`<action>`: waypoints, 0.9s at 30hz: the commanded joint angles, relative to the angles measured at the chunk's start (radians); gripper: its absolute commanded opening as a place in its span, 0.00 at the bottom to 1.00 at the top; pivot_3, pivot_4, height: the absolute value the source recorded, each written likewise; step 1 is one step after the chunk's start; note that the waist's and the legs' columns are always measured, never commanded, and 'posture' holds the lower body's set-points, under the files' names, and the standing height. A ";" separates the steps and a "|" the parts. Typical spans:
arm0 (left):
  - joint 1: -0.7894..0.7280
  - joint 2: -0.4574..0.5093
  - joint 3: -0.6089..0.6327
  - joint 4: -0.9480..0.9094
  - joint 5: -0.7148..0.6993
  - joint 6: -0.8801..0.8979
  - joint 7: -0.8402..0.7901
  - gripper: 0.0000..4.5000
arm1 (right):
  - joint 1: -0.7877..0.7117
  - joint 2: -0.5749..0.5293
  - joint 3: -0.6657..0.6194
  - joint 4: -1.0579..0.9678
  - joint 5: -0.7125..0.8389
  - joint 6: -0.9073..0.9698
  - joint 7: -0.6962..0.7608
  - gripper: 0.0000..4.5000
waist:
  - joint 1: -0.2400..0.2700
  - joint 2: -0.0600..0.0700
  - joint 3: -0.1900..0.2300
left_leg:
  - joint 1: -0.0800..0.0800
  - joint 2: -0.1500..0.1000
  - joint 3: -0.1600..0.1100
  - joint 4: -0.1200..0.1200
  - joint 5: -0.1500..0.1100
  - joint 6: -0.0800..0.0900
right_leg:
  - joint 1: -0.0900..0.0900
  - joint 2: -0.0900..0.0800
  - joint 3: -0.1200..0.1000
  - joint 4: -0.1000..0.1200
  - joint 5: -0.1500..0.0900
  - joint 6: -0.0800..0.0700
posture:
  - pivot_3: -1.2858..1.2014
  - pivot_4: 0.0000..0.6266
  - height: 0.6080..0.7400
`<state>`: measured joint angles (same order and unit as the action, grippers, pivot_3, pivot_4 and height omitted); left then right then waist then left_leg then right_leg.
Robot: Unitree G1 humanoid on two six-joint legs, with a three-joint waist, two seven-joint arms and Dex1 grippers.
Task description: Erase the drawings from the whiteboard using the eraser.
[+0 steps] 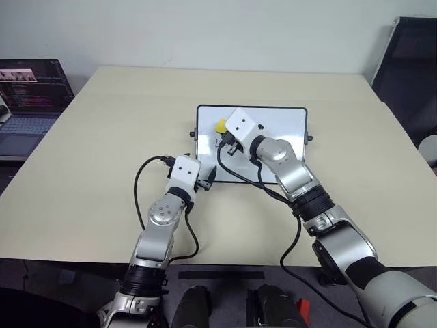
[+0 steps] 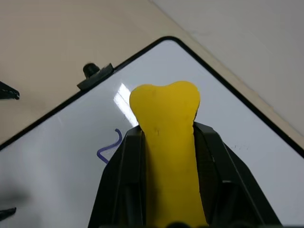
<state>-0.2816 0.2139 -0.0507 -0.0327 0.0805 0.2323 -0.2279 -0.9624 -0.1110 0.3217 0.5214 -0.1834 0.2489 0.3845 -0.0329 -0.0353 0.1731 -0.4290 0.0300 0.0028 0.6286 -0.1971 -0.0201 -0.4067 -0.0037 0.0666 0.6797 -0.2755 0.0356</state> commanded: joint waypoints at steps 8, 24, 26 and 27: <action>0.001 0.016 0.032 -0.065 0.000 -0.010 0.012 1.00 | -0.015 0.031 0.012 -0.006 -0.053 -0.006 -0.024 0.23 | 0.000 0.000 0.000 | 0.000 0.000 0.000 0.000 0.000 0.000 | 0.000 0.000 0.000 0.000 0.000 0.000 | 0.52 0.24 1.00; 0.006 0.014 0.021 -0.093 0.001 0.006 0.014 1.00 | -0.065 0.119 0.019 0.143 -0.094 -0.023 -0.063 0.23 | -0.002 0.000 0.000 | 0.000 0.000 0.000 0.000 0.000 0.000 | 0.000 0.000 0.000 0.000 0.000 0.000 | 0.52 0.24 1.00; 0.009 0.012 0.018 -0.099 0.001 0.011 0.014 1.00 | -0.054 0.114 0.024 0.144 -0.099 -0.019 -0.058 0.23 | -0.002 0.000 0.000 | 0.000 0.000 0.000 0.000 0.000 0.000 | 0.000 0.000 0.000 0.000 0.000 0.000 | 0.52 0.24 1.00; 0.010 0.011 0.017 -0.101 0.001 0.012 0.014 1.00 | -0.043 0.110 0.029 0.137 -0.104 -0.013 -0.051 0.23 | -0.002 0.000 0.000 | 0.000 0.000 0.000 0.000 0.000 0.000 | 0.000 0.000 0.000 0.001 0.000 0.000 | 0.52 0.24 1.00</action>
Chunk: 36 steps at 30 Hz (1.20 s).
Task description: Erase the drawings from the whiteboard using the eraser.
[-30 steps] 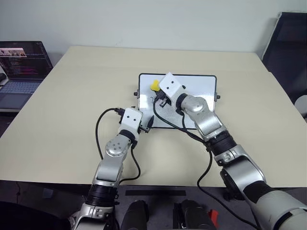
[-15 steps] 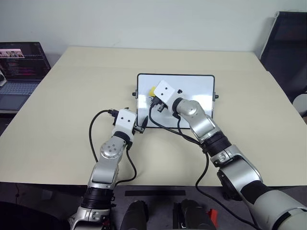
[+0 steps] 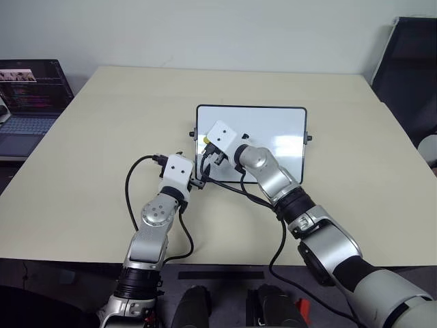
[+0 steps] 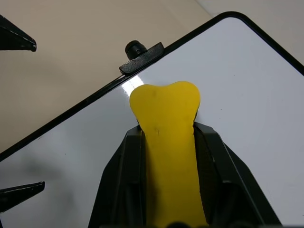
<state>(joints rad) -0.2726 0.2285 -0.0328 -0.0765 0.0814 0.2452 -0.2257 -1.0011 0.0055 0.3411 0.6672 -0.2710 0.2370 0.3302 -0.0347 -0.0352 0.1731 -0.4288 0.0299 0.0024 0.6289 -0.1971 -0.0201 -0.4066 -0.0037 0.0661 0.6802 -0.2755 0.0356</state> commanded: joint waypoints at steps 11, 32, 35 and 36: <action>-0.028 -0.010 -0.007 -0.033 -0.002 0.001 0.007 1.00 | -0.076 -0.042 -0.064 0.060 -0.010 -0.065 -0.108 0.23 | 0.002 0.000 0.000 | 0.000 0.000 0.000 0.001 0.000 0.000 | 0.001 0.000 0.000 0.000 0.000 0.000 | 0.52 0.24 1.00; -0.014 -0.013 -0.004 -0.043 0.002 0.011 0.012 1.00 | 0.175 -0.107 0.072 -0.196 -0.085 0.085 0.070 0.23 | 0.002 0.000 -0.001 | 0.004 0.000 0.000 0.001 0.001 0.001 | 0.003 0.000 0.000 0.001 0.000 0.000 | 0.52 0.24 1.00; -0.023 -0.016 -0.008 -0.032 0.001 0.007 0.010 1.00 | 0.130 -0.105 0.045 -0.163 -0.077 0.072 0.039 0.23 | 0.003 0.000 -0.001 | 0.004 0.000 0.000 0.001 0.001 0.001 | 0.003 0.000 0.000 0.000 0.000 0.000 | 0.52 0.24 1.00; -0.025 -0.016 -0.008 -0.030 0.001 0.006 0.010 1.00 | 0.109 -0.101 0.035 -0.144 -0.074 0.063 0.023 0.23 | 0.003 0.000 -0.001 | 0.004 0.000 0.000 0.001 0.001 0.000 | 0.003 0.000 0.001 0.000 0.000 0.000 | 0.52 0.24 1.00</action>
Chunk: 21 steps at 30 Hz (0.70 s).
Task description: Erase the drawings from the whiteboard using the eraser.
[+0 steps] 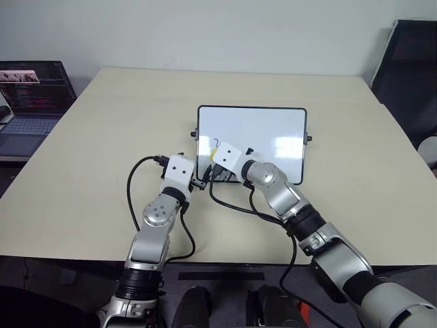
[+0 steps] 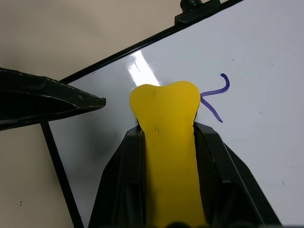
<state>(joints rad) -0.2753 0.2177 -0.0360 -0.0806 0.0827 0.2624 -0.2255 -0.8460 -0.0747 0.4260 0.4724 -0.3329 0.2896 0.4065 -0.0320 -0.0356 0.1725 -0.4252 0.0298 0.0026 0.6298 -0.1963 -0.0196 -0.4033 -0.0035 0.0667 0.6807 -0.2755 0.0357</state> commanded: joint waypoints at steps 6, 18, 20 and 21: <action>-0.032 -0.007 -0.005 -0.016 0.000 -0.015 0.008 1.00 | -0.183 0.005 -0.101 0.197 0.009 -0.067 -0.160 0.23 | -0.001 0.000 0.000 | 0.000 0.000 0.000 0.000 0.002 0.000 | 0.000 0.000 0.000 0.000 0.001 0.000 | 0.52 0.24 1.00; -0.017 -0.007 -0.004 -0.029 0.000 -0.009 0.008 1.00 | -0.125 0.032 -0.052 0.191 -0.004 -0.072 -0.122 0.23 | -0.003 0.000 0.000 | 0.000 0.000 0.001 -0.002 0.002 -0.001 | -0.001 0.000 0.001 0.000 0.001 0.000 | 0.52 0.24 1.00; -0.014 -0.007 -0.004 -0.032 0.000 -0.007 0.009 1.00 | -0.089 0.038 -0.033 0.146 -0.012 -0.050 -0.098 0.23 | -0.004 0.000 0.000 | 0.000 0.000 0.001 -0.002 0.002 -0.001 | -0.001 0.000 0.001 0.000 0.000 0.000 | 0.52 0.24 1.00; -0.012 -0.008 -0.005 -0.034 0.000 -0.006 0.009 1.00 | -0.071 0.042 -0.024 0.122 -0.015 -0.037 -0.089 0.23 | -0.004 0.000 0.000 | 0.000 0.000 0.001 -0.002 0.002 -0.001 | -0.001 0.000 0.001 0.000 0.000 0.000 | 0.52 0.24 1.00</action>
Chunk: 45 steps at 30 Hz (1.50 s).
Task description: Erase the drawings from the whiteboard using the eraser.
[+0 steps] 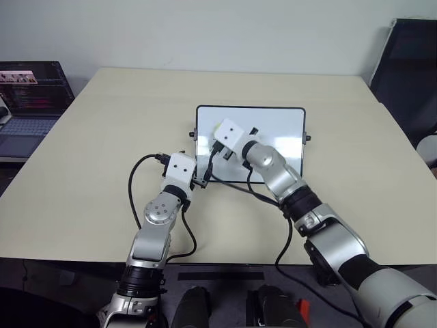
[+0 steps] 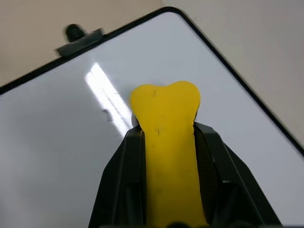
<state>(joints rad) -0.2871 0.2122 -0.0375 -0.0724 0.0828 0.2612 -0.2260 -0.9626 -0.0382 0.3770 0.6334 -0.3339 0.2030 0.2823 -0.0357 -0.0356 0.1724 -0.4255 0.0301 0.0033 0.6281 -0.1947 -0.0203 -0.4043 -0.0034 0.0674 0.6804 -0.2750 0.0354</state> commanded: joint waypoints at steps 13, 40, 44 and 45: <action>0.017 -0.005 -0.002 -0.047 0.001 -0.006 0.016 1.00 | -0.013 0.010 0.015 -0.021 -0.021 0.044 0.004 0.23 | 0.000 0.000 0.000 | 0.000 0.000 0.000 0.000 0.000 0.000 | 0.000 0.000 0.000 0.000 0.000 0.000 | 0.52 0.24 1.00; -0.013 0.003 -0.018 -0.015 -0.008 -0.019 -0.006 1.00 | 0.144 -0.063 0.031 -0.198 -0.048 0.104 0.059 0.23 | 0.005 0.000 0.000 | 0.000 0.000 -0.001 0.000 0.000 0.000 | 0.000 0.000 -0.001 0.000 0.000 0.000 | 0.52 0.24 1.00; -0.053 0.002 -0.022 0.022 -0.011 -0.035 -0.019 1.00 | 0.157 -0.083 -0.009 -0.271 -0.028 0.136 0.051 0.23 | 0.007 0.000 0.000 | 0.000 0.000 -0.001 0.000 0.000 -0.001 | 0.000 0.000 -0.001 -0.001 0.000 0.000 | 0.52 0.24 1.00; -0.063 0.002 -0.023 0.032 -0.012 -0.040 -0.022 1.00 | 0.165 -0.087 -0.022 -0.296 -0.021 0.145 0.051 0.23 | 0.007 0.000 0.000 | -0.001 0.000 -0.001 0.000 0.000 -0.001 | 0.000 0.000 -0.001 -0.001 0.000 0.000 | 0.52 0.24 1.00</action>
<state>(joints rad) -0.3270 0.2135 -0.0557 -0.0320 0.0803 0.2504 -0.2401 -0.8010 -0.1051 0.4032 0.3786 -0.3639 0.3217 0.3464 -0.0290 -0.0361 0.1726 -0.4263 0.0296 0.0027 0.6282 -0.1946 -0.0208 -0.4043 -0.0036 0.0660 0.6797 -0.2752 0.0354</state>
